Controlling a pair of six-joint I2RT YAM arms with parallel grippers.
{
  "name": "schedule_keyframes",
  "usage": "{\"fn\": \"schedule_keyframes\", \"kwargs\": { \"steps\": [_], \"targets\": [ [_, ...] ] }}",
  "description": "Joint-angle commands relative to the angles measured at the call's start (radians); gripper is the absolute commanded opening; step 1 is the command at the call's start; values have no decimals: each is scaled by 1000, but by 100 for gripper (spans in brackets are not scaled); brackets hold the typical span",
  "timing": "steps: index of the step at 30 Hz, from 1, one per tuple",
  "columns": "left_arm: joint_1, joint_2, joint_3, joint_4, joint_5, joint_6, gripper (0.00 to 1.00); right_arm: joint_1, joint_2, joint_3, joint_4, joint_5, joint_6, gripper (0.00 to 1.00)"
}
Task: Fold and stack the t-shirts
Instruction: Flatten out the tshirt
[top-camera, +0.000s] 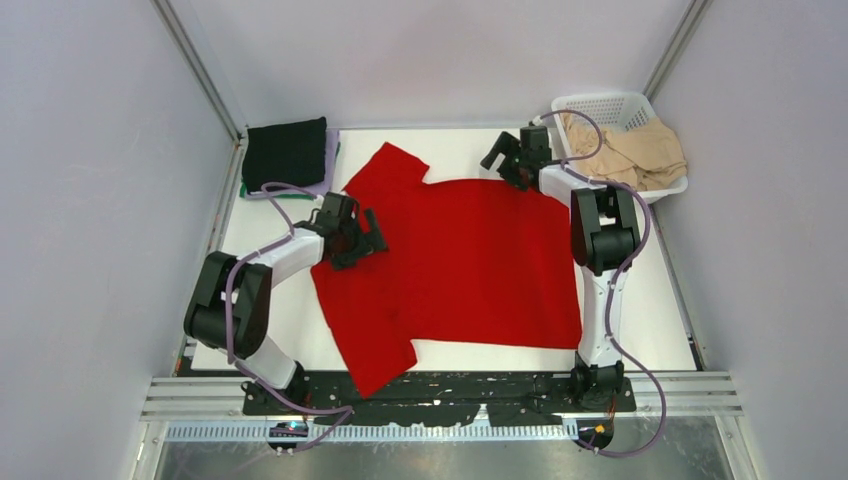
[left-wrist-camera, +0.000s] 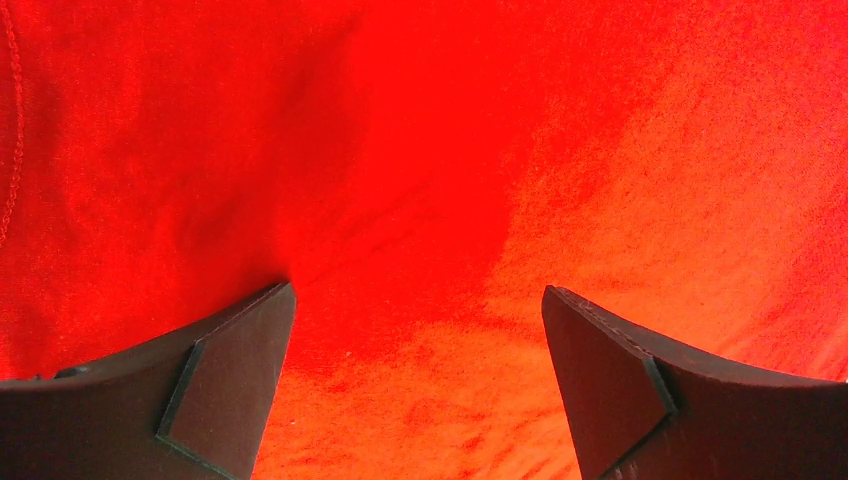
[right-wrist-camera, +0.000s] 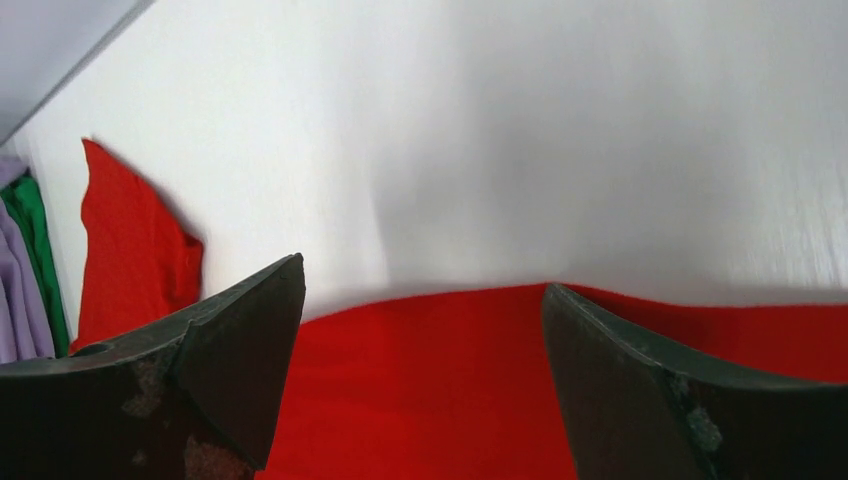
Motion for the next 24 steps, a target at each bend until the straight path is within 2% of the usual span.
{"fn": "schedule_keyframes", "kwargs": {
  "steps": [1, 7, 12, 16, 19, 24],
  "targets": [
    [16, -30, -49, -15, -44, 9, 100, 5, 51, 106, -22, 55, 47, 95],
    [16, -47, -44, 0, -59, -7, 100, 6, 77, 232, -77, 26, 18, 95],
    [17, -126, -4, -5, -113, -1, 99, 12, -66, 211, -189, 47, -110, 95],
    [9, -214, 9, -31, -93, 7, 100, 14, -286, 0, -204, 138, -185, 96],
    [-15, -251, -6, -51, -94, 15, 100, 15, -469, -246, -195, 173, -188, 96],
    [-28, -228, 14, -98, -85, 36, 100, 38, -639, -496, -249, 185, -187, 95]
  ]
}}
